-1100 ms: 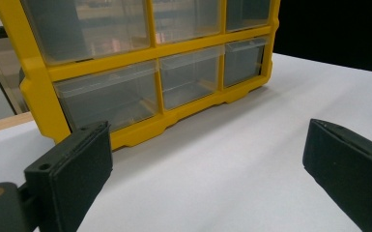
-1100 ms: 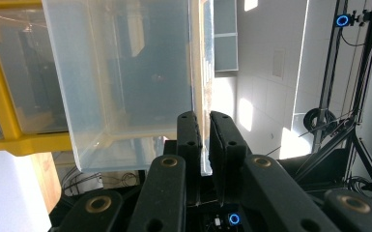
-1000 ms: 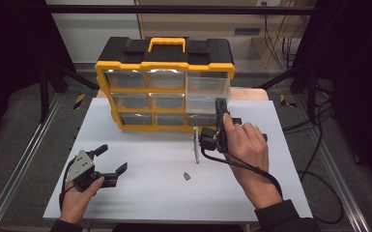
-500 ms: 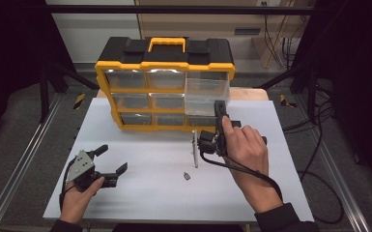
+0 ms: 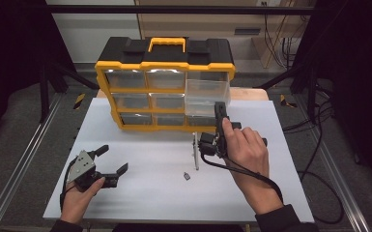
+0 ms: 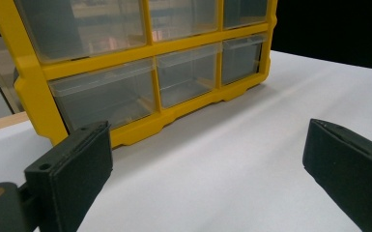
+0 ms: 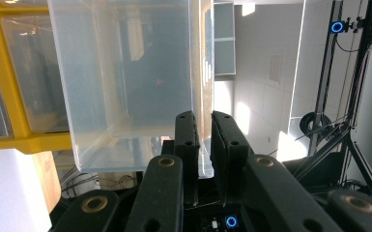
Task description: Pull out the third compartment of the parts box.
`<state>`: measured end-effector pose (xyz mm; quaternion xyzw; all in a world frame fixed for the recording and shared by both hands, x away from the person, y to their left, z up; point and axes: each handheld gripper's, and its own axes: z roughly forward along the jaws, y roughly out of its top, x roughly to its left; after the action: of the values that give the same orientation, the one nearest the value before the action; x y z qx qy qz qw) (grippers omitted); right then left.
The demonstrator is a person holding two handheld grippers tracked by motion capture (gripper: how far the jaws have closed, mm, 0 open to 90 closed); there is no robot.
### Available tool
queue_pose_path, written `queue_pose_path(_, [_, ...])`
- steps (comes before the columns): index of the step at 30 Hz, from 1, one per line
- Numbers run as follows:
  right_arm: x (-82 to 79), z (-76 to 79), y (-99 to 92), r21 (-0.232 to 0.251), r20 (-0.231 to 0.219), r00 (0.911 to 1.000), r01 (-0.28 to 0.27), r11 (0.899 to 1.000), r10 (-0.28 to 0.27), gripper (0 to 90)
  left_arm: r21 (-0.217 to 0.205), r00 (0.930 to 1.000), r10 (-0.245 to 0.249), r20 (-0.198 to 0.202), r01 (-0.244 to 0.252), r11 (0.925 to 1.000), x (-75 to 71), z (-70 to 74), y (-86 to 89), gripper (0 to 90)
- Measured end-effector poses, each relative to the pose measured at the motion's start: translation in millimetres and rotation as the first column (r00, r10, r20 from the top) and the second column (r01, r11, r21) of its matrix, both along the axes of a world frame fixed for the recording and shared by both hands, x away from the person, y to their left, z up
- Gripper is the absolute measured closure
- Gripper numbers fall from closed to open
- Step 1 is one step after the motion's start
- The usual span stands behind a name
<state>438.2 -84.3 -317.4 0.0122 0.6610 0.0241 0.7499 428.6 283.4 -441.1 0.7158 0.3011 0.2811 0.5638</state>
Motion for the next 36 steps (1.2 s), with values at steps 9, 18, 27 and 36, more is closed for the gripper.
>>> queue_pose_path(9, [-3.2,-6.5,-0.8,0.139,-0.002,0.9991,-0.042,0.989,0.042,63.4,-0.019,0.9999,0.017,-0.003,-0.017,0.9997,-0.1,-1.5,3.9,3.4])
queue_pose_path(18, [-8.5,-24.7,-18.8,0.355,-0.048,0.9979,-0.024,0.935,0.044,54.7,-0.025,0.9984,0.057,0.0,-0.057,0.9981,-4.5,-2.9,8.8,3.4])
queue_pose_path(27, [-6.3,-55.1,-34.8,0.612,-0.156,0.9815,0.008,0.791,0.11,45.9,-0.055,0.9961,0.086,-0.02,-0.087,0.9947,-7.9,-5.6,12.7,2.5])
queue_pose_path(36, [3.4,-89.6,-49.7,0.807,-0.298,0.9121,0.082,0.585,0.282,33.7,-0.043,0.9956,0.089,-0.029,-0.09,0.995,-6.9,-7.0,12.9,2.5])
